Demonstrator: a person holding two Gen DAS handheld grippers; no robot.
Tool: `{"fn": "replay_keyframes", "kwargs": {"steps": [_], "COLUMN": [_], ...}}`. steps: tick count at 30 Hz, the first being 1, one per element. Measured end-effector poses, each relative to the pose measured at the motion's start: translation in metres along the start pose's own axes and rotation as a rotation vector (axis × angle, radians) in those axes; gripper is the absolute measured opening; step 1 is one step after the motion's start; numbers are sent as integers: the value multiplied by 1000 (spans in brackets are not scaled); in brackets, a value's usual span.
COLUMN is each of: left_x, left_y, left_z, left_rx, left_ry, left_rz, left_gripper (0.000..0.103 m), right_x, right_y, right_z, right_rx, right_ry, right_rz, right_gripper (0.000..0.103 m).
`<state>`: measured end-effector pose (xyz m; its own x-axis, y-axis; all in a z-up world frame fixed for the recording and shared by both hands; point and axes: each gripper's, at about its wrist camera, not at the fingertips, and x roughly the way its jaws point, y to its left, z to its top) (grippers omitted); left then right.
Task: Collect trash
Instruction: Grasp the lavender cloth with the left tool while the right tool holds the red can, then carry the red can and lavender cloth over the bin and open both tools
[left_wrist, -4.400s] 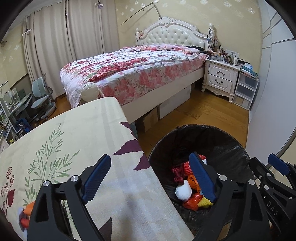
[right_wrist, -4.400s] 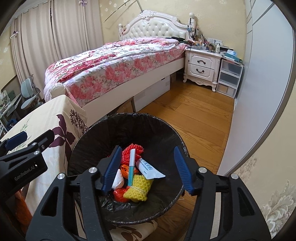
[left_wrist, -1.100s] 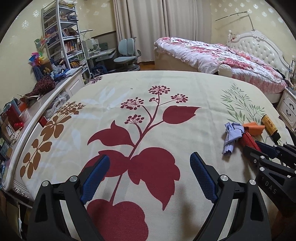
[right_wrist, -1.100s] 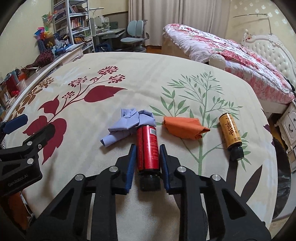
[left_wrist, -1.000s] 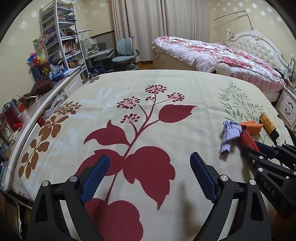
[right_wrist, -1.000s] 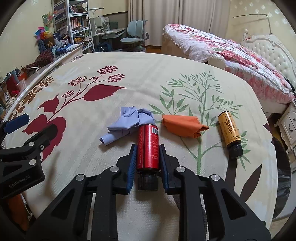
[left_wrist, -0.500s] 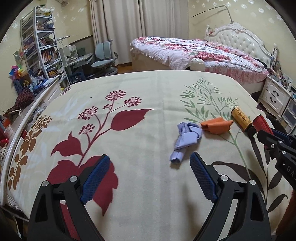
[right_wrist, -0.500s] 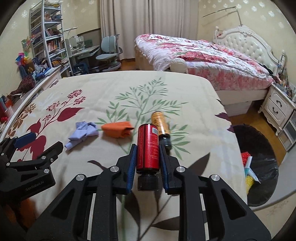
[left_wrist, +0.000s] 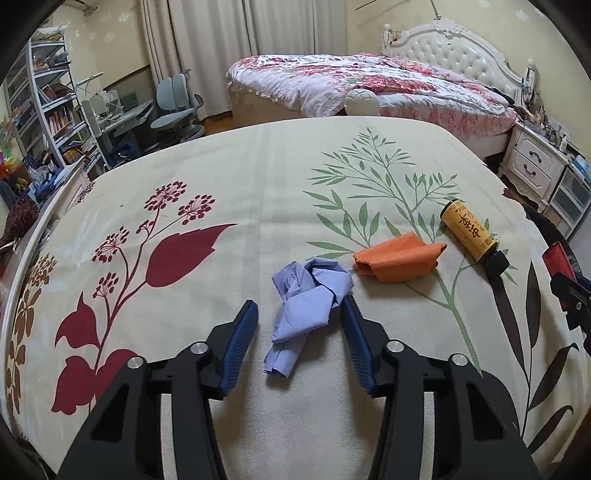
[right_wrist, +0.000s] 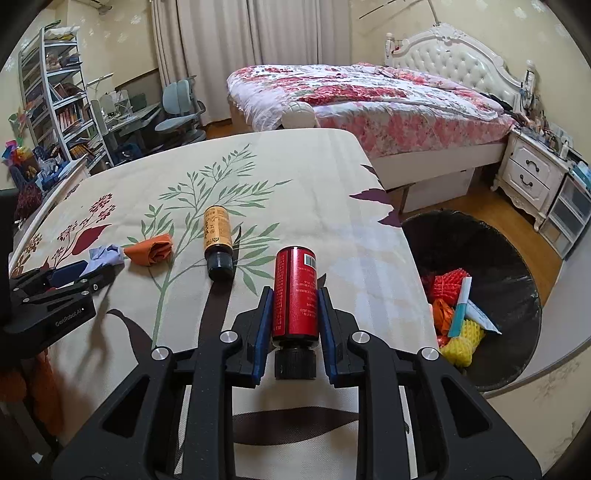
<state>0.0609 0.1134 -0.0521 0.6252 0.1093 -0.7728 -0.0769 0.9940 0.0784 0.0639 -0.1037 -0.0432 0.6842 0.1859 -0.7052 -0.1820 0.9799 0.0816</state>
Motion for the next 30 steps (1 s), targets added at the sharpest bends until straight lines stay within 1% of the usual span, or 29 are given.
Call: {"fn": "replay_keyframes", "kwargs": {"steps": [2, 8, 16, 22, 26, 30], "left_x": [0, -9, -45, -63, -65, -61], "left_y": [-1, -1, -15, -50, -81, -116], "left_z": [-1, -4, -1, 13, 24, 35], "left_rx": [3, 4, 6, 57, 92, 132], "left_ry": [-2, -32, -113, -184, -204, -222], "left_rz": [-33, -31, -68, -125, -177, -210], "left_gripper": [25, 25, 25, 25, 25, 25], "right_x": [1, 1, -5, -19, -27, -30], "right_y": [-3, -7, -16, -39, -64, -90], "right_z": [-1, -3, -2, 3, 6, 11], "right_rx": [7, 18, 35, 70, 107, 144], "right_ry": [2, 4, -16, -48, -71, -87], "right_rz": [1, 4, -8, -55, -103, -147], "right_gripper": [23, 23, 23, 23, 23, 23]}}
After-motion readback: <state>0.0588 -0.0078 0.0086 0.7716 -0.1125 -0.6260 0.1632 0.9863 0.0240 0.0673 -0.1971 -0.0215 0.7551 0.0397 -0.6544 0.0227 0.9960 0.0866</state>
